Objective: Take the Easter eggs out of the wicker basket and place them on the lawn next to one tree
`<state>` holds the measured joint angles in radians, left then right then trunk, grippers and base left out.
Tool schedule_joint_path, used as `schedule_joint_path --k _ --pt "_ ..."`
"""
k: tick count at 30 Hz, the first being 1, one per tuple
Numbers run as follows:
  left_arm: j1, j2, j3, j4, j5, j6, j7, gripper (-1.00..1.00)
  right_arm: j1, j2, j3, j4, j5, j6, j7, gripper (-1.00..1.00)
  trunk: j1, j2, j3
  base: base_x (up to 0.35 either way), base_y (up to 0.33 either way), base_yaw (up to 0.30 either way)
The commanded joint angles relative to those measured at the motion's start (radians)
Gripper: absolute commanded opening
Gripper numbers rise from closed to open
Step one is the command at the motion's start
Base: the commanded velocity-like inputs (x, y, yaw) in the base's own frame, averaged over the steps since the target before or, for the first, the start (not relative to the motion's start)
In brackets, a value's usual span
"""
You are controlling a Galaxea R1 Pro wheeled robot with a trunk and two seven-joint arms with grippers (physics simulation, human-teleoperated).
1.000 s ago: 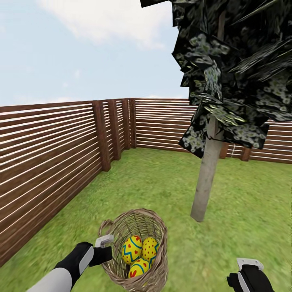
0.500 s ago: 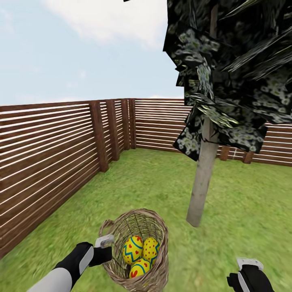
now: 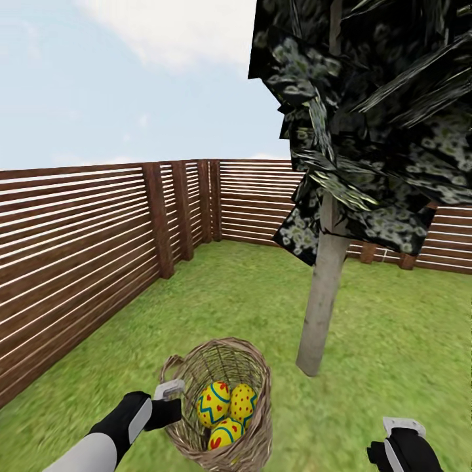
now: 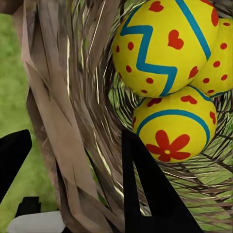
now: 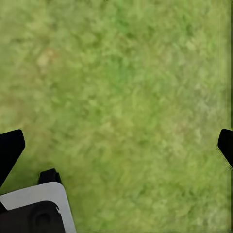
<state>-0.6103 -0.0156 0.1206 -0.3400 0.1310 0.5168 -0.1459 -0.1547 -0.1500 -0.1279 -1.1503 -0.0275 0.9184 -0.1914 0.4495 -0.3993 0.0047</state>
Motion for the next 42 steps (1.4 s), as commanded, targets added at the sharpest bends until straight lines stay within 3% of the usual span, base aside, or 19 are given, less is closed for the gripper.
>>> schedule_joint_path --k 1,17,19,22,26,35,42 --pt "0.000 -0.001 0.008 -0.002 0.015 0.008 0.000 -1.00 0.000 0.000 0.001 0.000 -0.003 0.003 -0.003 1.00 0.001 -0.001 0.000 0.132 -0.314 0.000" --pt "0.000 0.001 0.008 -0.002 0.015 0.009 0.000 -1.00 0.000 -0.001 0.001 0.000 -0.004 0.003 -0.003 1.00 0.001 -0.001 0.000 0.146 -0.308 0.000" --pt "0.000 0.031 0.011 -0.014 0.010 0.018 0.000 -1.00 0.000 -0.002 0.001 0.000 -0.004 0.003 -0.003 1.00 0.001 -0.001 0.000 0.182 -0.289 0.000" --pt "0.000 0.056 0.011 -0.019 -0.047 0.022 0.003 -1.00 -0.001 -0.002 -0.001 -0.001 -0.005 0.003 -0.003 1.00 0.001 -0.001 0.000 0.204 -0.271 0.000" --pt "0.000 0.092 0.013 -0.034 -0.053 0.025 0.002 -1.00 0.000 -0.002 -0.001 -0.001 -0.004 0.003 -0.003 1.00 0.001 -0.001 0.000 0.233 -0.248 0.000" --pt "0.000 0.082 0.010 -0.031 -0.053 0.026 0.003 -1.00 0.000 -0.002 0.001 0.000 -0.003 0.003 -0.003 1.00 0.001 -0.001 0.000 0.146 -0.176 0.000" --pt "0.000 0.062 0.011 -0.023 -0.053 0.026 0.002 -1.00 -0.001 0.000 0.001 0.001 -0.002 0.003 -0.003 1.00 0.001 -0.001 0.000 -0.284 -0.080 0.000"
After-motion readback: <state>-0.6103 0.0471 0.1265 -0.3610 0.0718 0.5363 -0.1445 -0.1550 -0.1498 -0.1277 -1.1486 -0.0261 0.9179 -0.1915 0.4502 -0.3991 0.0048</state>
